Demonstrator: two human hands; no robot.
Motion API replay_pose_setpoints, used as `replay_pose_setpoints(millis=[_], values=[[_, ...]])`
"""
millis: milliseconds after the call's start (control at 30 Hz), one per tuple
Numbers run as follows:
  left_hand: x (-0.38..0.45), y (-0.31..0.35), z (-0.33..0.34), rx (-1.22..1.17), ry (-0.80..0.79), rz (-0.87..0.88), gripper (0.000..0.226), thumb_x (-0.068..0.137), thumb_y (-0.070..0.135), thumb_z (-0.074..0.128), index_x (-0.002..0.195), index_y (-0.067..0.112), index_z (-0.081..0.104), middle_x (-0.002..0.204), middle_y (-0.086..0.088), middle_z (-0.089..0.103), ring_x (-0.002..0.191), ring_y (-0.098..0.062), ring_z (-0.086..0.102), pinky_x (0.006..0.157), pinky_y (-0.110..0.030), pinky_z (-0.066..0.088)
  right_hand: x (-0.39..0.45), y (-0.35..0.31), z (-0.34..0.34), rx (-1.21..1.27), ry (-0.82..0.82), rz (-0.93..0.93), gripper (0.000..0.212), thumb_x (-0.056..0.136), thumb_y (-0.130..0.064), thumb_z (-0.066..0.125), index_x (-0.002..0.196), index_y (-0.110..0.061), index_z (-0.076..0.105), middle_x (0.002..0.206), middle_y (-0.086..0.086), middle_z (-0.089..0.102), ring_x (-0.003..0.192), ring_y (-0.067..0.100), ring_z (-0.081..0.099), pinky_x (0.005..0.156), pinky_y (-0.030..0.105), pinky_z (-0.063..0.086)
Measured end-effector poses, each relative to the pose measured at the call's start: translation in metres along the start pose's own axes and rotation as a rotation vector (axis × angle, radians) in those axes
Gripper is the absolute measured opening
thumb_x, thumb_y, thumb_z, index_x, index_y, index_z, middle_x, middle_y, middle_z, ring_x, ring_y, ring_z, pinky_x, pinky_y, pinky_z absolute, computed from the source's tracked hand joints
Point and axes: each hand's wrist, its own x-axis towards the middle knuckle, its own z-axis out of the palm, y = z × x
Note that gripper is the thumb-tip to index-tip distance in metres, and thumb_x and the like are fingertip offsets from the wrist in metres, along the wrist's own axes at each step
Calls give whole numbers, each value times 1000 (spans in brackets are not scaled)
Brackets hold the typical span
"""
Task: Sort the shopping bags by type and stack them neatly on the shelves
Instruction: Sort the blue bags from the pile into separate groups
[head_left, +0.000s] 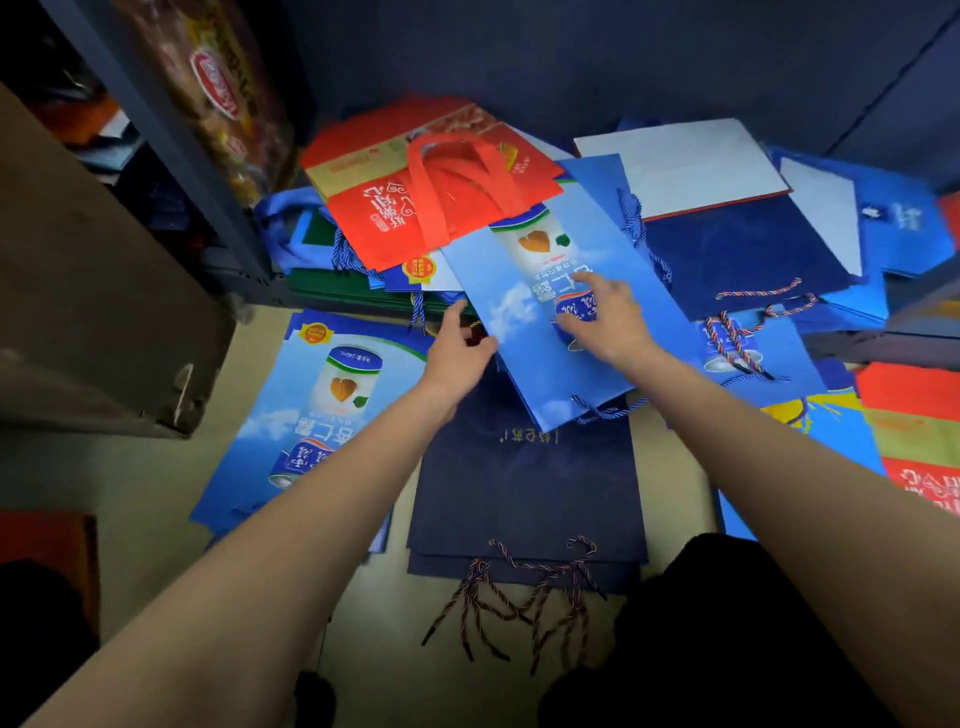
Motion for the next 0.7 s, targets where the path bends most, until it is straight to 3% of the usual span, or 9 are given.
replay_pose_setpoints(millis=[67,133,233,300,367,467,600,667,700], values=[[9,2,14,-46,23,-2,70,89,9,56,147,25,20,100,0,56,101,-24,56,95,-41,47,14,17,-9,-192,-12,42,67,84,-37,65,143,-30,34,150,14,19,134,38,24,111,44,24],[18,4,25,-133,52,-20,79,87,0,55,149,26,14,100,-5,59,102,-27,59,95,-46,48,27,28,-20,-220,-40,112,76,81,-43,68,145,-35,27,154,14,10,138,38,16,112,47,20],[18,4,32,-132,54,-40,89,85,-10,53,150,26,4,92,-2,58,96,-24,59,91,-46,50,33,36,-27,-181,-46,165,89,77,-48,69,147,-34,16,152,13,14,136,38,20,109,47,22],[3,-3,26,-127,-49,-37,92,85,-11,53,150,29,1,89,0,57,89,-20,59,82,-40,55,29,42,-32,-152,43,194,88,78,-51,66,147,-28,16,145,15,24,131,37,27,105,46,24],[-20,-20,12,-19,-185,-14,94,85,-10,56,149,32,1,89,-2,57,82,-17,58,72,-30,55,20,48,-38,-32,103,226,84,82,-48,64,147,-20,18,141,19,29,129,37,34,104,45,27],[-48,-48,-17,140,-320,-11,97,83,-13,58,148,33,3,84,-5,55,75,-22,57,70,-36,52,-8,55,-32,52,-69,215,83,81,-33,70,145,-13,21,138,21,32,128,34,39,104,37,31],[-56,-82,-57,437,-265,-18,91,85,-11,54,149,30,5,85,-9,45,64,-20,47,66,-36,45,-64,45,7,69,-113,157,79,80,-22,73,144,-11,28,131,22,41,119,33,46,95,30,34],[-62,-99,-81,509,-237,-73,88,86,-7,54,150,25,2,101,-13,50,78,-28,55,71,-38,43,-95,29,33,68,-125,70,72,83,-15,68,144,-10,28,128,21,40,115,32,47,85,25,33],[-65,-110,-95,540,-221,-122,87,87,-3,55,150,21,1,119,-15,50,99,-33,57,80,-36,42,-108,21,47,63,-169,24,69,85,-14,64,144,-9,29,128,20,38,114,32,47,84,24,33]])
